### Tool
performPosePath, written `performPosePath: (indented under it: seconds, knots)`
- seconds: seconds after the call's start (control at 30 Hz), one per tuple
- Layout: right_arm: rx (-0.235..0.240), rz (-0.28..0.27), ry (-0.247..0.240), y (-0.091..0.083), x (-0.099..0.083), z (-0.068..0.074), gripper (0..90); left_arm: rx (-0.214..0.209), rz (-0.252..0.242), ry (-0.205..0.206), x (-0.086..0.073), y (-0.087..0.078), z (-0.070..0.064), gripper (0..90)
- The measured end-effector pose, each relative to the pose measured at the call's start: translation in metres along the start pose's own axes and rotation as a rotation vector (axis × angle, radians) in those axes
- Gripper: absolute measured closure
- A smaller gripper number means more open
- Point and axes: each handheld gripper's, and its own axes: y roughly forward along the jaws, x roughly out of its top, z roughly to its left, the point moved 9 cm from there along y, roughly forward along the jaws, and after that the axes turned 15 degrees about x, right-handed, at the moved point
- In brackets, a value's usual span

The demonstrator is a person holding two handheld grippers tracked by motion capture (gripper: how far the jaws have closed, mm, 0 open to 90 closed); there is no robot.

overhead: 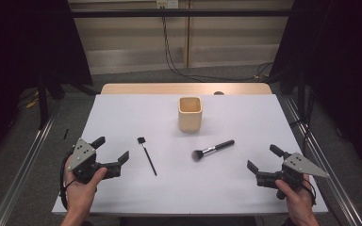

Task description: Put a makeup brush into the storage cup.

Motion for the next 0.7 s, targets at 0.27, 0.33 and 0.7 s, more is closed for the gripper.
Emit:
performPosePath:
  seconds: [0.27,0.33,0.7]
  knots:
    - [0.004,0.005,-0.009,0.001,0.000,0.001,0.0,-0.022,0.010,0.023,0.006,0.010,-0.007,3.6]
    - [0.006,0.003,-0.010,0.001,0.000,0.001,0.0,-0.019,0.009,0.033,0.008,0.013,-0.008,3.6]
    - [0.017,0.016,-0.003,0.002,-0.002,0.002,0.0,-0.025,0.054,0.036,0.011,0.037,-0.012,4.0]
